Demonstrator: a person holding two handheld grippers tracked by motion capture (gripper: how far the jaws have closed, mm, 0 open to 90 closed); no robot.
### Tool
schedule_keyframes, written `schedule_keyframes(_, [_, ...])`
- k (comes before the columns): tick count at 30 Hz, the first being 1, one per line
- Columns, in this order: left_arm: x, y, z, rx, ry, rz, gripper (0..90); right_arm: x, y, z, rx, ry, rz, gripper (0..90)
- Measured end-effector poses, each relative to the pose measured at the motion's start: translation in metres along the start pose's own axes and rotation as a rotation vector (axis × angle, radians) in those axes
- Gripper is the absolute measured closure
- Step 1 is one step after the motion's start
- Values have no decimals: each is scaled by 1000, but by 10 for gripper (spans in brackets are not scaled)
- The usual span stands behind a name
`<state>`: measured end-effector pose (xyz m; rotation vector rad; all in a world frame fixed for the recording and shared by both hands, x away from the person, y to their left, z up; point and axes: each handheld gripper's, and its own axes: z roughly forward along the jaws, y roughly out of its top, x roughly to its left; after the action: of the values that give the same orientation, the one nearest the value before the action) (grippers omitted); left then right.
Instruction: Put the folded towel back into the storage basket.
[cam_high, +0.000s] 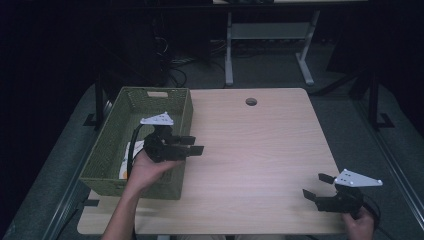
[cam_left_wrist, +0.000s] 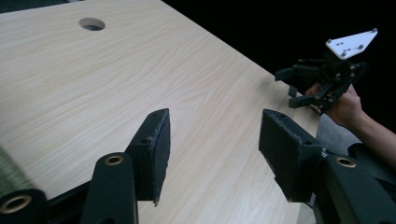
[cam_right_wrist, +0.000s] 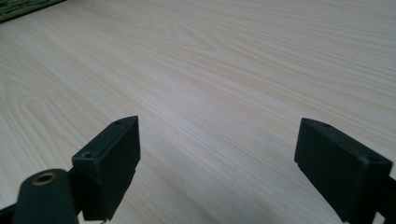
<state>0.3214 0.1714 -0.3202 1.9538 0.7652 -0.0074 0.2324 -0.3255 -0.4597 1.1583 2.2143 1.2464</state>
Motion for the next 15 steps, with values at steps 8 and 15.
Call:
schedule_keyframes(8, [-11, 2, 21, 20, -19, 20, 410, 2, 0, 1, 2, -4, -5, 137])
schedule_keyframes(15, [-17, 3, 38, 28, -31, 24, 400, 2, -2, 2, 5, 2, 8, 137])
